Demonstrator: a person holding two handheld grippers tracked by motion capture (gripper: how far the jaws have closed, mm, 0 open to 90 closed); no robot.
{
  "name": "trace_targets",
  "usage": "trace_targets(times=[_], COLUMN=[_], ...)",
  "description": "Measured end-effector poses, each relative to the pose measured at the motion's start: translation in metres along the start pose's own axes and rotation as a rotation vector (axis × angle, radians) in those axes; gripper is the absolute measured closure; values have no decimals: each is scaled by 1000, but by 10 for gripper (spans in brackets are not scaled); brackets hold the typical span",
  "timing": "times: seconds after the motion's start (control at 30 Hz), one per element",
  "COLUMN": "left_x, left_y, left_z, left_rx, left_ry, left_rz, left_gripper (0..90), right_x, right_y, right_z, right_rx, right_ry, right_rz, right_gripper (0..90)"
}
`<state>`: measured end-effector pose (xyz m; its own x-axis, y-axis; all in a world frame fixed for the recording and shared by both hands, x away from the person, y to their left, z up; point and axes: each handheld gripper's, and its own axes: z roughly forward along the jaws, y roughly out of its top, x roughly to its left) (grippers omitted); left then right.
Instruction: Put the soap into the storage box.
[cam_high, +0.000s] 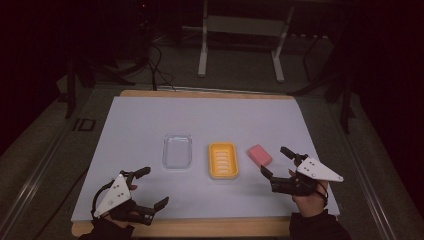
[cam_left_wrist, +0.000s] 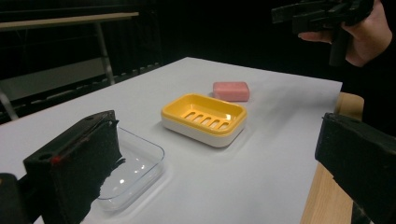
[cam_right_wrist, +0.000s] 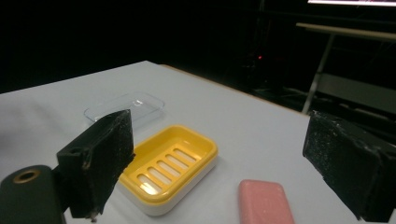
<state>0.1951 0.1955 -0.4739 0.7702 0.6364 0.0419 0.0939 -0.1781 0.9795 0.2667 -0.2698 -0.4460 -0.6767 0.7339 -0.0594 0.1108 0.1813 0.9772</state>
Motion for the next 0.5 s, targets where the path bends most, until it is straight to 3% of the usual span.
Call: trace_targets(times=[0.2, 0.33, 0.5], left_x=[-1, -1, -2], left_y=[0, -1, -1], left_z=[1, 2, 3], left_rx=[7, 17, 28], left_ry=[-4, -10, -17], left_rz=[9, 14, 20], left_gripper=[6, 6, 6], right_x=[3, -1, -3], right_y=[1, 0, 0], right_z=[2, 9, 14], right_rx=[16, 98, 147], right_ry=[21, 46, 60], right_rz=[-35, -52, -74], right_gripper=[88, 88, 88])
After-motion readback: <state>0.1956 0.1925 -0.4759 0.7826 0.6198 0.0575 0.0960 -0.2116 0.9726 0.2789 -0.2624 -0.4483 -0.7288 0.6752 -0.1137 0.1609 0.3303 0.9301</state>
